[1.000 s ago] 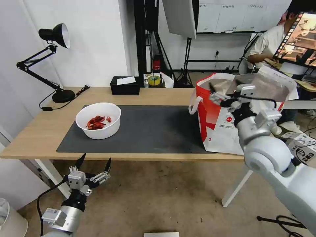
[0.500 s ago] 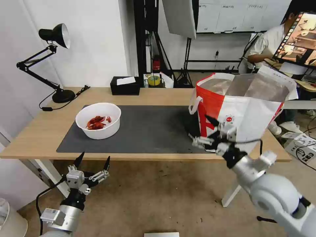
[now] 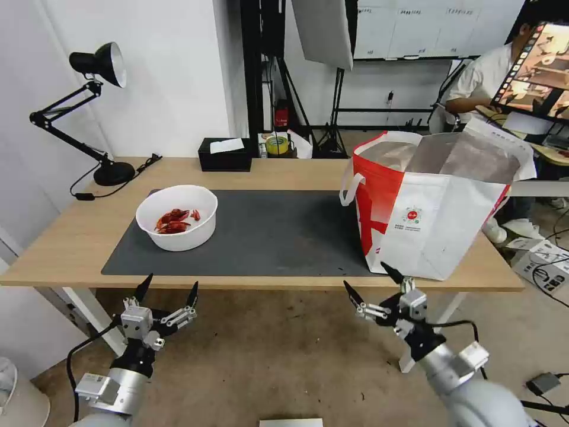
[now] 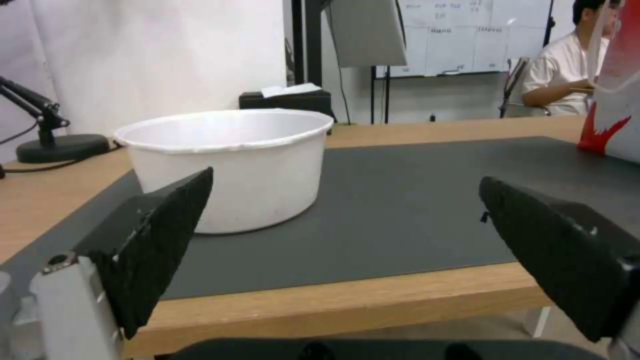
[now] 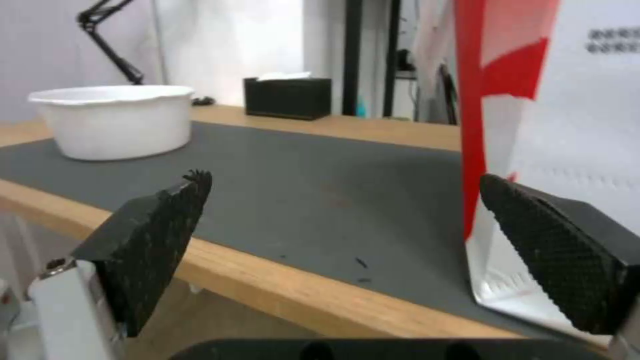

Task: Pick up the trash from the table and place it into the takeout bag.

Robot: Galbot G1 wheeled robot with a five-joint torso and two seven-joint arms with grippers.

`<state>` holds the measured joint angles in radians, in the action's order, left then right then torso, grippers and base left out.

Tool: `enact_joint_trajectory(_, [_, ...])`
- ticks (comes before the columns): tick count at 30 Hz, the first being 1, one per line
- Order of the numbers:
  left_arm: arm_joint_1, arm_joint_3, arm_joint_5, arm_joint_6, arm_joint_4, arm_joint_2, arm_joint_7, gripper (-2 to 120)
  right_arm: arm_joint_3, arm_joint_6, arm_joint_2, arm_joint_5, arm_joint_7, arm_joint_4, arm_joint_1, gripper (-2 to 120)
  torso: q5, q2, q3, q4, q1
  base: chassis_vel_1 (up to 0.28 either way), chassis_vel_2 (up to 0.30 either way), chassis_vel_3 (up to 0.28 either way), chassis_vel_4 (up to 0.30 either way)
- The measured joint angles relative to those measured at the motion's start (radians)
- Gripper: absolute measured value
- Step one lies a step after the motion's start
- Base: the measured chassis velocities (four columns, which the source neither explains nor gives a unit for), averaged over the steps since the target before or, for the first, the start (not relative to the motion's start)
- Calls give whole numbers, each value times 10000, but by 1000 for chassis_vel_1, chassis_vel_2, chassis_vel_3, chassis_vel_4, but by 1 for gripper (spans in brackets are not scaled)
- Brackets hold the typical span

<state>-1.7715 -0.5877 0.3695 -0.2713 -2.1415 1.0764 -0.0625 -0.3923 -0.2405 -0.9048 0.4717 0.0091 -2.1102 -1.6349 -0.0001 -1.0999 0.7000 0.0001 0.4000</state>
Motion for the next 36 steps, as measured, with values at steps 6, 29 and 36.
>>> enact_joint_trajectory(6, [-28,-26,3,-16,1,3,2,100,107,-50,-403,-453,739,293,-137,100,1,0,0,-1,0,0,0,0,0])
enact_joint_trajectory(29, [-10,-51,33,-46,-1,15,8,100,236,-52,-546,-996,1140,392,-129,100,1,-1,0,-1,0,0,0,0,0])
enact_joint_trajectory(36, [819,-347,963,512,-169,-834,-277,100,237,-41,-540,-985,1131,386,-125,100,-1,-1,0,0,-1,0,0,0,0])
